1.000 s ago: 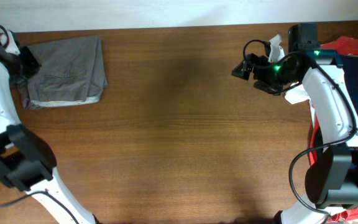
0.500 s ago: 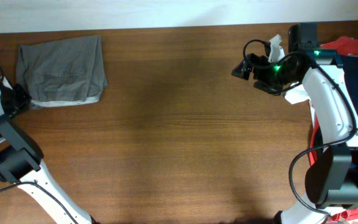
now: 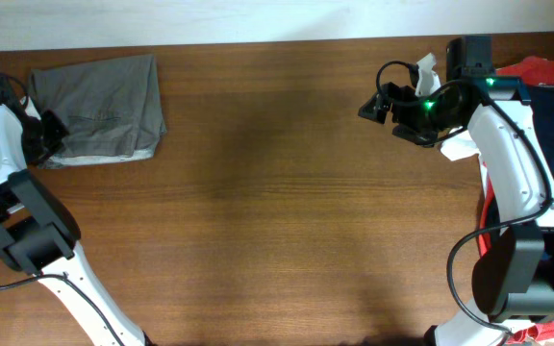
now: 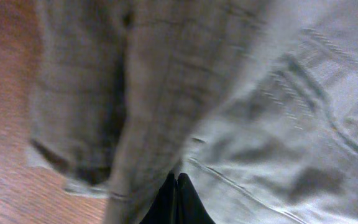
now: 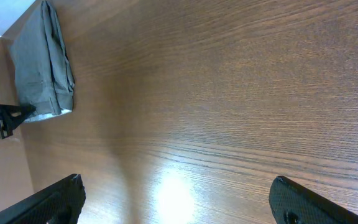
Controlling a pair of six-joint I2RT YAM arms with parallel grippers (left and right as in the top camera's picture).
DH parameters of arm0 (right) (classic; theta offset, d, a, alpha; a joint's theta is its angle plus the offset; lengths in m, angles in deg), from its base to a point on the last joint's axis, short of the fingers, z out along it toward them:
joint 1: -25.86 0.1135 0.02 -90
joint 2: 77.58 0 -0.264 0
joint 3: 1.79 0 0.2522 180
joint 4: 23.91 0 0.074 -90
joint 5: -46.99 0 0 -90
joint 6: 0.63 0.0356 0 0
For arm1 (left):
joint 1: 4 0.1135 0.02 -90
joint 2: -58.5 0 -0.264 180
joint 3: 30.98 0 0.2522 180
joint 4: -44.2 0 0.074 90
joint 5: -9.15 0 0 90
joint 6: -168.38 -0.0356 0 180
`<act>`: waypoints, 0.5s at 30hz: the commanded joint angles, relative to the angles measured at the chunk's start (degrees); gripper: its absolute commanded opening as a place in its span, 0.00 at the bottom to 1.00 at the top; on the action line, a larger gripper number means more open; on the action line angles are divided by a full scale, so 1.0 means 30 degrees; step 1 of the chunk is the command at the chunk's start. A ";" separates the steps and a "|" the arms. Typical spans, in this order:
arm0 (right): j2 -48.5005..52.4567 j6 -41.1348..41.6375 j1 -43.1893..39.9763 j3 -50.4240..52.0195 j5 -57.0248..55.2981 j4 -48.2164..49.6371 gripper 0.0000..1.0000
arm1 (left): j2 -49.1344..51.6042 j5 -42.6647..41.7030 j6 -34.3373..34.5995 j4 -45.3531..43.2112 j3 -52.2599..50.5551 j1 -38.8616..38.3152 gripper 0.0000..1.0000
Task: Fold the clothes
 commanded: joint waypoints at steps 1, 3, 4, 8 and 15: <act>0.0131 -0.0066 -0.0029 -0.0036 -0.0095 0.0015 0.98 | 0.0189 0.1188 0.0109 -0.0153 -0.0146 0.0787 0.00; 0.0131 -0.0066 -0.0029 -0.0036 -0.0095 0.0015 0.98 | 0.0189 0.1195 0.0095 0.0168 -0.0146 0.1399 0.00; 0.0131 -0.0066 -0.0022 -0.0036 -0.0095 0.0015 0.98 | 0.0219 0.1100 0.0102 0.0197 -0.0153 0.1581 0.01; 0.0131 -0.0066 -0.0022 -0.0036 -0.0095 0.0015 0.98 | 0.2011 0.1071 0.0095 0.0131 -0.0168 0.1472 0.00; 0.0131 -0.0066 -0.0022 -0.0036 -0.0095 0.0015 0.99 | -0.1778 0.0488 0.0248 0.4233 0.5814 0.0823 0.00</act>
